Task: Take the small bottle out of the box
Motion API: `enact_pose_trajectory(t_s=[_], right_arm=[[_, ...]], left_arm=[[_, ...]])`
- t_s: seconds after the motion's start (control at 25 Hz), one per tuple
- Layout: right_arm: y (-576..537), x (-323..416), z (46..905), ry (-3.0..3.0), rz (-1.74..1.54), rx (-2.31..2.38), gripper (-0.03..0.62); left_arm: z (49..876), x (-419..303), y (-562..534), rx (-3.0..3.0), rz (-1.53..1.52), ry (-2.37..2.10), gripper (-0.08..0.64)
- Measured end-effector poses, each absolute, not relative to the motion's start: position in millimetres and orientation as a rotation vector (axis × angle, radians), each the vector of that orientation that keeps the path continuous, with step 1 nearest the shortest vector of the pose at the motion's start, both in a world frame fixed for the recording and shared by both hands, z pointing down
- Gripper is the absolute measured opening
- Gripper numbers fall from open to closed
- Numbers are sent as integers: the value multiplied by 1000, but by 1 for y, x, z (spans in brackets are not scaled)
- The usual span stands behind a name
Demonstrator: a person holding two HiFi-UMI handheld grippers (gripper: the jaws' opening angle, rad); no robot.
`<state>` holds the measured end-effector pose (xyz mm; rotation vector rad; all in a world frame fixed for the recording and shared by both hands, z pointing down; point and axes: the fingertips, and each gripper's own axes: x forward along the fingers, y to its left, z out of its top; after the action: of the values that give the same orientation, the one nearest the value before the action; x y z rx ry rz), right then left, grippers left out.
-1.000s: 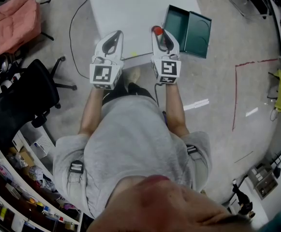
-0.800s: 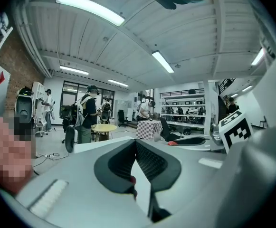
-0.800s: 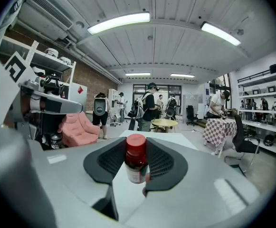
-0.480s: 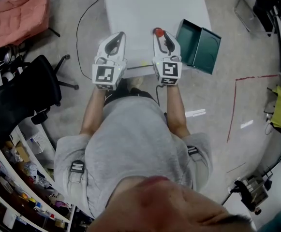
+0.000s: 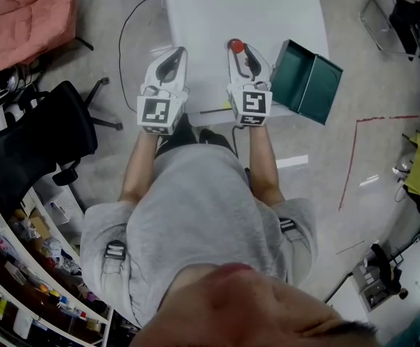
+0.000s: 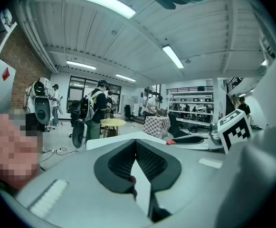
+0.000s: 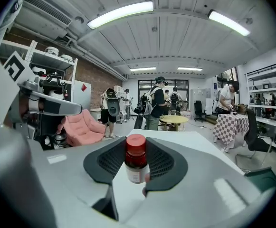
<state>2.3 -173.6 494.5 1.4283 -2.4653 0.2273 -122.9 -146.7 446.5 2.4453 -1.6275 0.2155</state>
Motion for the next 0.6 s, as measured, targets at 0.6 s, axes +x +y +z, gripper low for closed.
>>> enact_pose_trajectory(t_s=[0.6], right_arm=[[-247,-30,530,-2414,277,1435,130]], left_arm=[[486,-156,-219,2393,250,-1563,11]])
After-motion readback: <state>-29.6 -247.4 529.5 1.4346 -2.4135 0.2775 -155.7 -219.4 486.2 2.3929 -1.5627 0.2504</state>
